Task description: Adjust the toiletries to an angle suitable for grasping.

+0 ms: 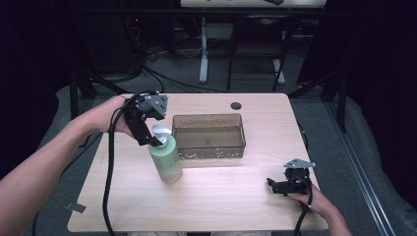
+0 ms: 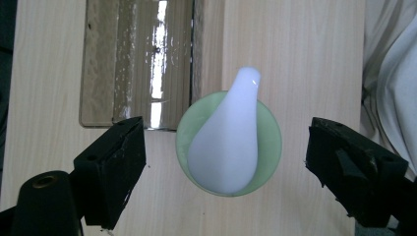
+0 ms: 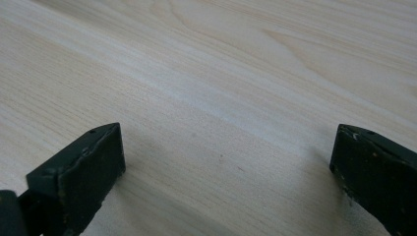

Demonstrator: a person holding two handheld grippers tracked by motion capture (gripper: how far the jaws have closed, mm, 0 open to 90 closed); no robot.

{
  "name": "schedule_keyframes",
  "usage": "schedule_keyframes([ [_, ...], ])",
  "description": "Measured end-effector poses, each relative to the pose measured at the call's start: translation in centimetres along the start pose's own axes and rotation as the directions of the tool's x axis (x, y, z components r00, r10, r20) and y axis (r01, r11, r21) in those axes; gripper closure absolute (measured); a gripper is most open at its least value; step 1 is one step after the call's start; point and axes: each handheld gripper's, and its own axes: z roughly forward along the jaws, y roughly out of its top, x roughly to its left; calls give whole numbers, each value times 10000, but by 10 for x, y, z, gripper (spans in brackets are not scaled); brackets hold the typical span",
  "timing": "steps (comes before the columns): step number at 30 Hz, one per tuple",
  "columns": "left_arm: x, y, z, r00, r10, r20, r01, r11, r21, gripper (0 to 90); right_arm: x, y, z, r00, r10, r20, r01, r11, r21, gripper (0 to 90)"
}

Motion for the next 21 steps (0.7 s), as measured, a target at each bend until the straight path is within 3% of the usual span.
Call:
schedule_keyframes([
  [5, 1, 4, 1, 9991, 257, 328, -269, 9990, 370, 317, 0, 0, 0, 10000, -9, -9, 9, 10000, -1, 0],
  [10, 1, 8, 3, 9980, 453, 431, -488, 9953, 836, 368, 0, 0, 0, 10000, -6, -5, 6, 10000, -5, 0],
  [11, 1, 8, 4, 9979, 508, 397, -546, 9933, 1022, 411, 0, 0, 0, 10000, -5, -6, 5, 10000, -2, 0],
  [21, 3, 5, 3, 9979, 517, 396, -564, 9903, 1274, 521, 0, 0, 0, 10000, 1, -21, -1, 10000, -4, 0],
])
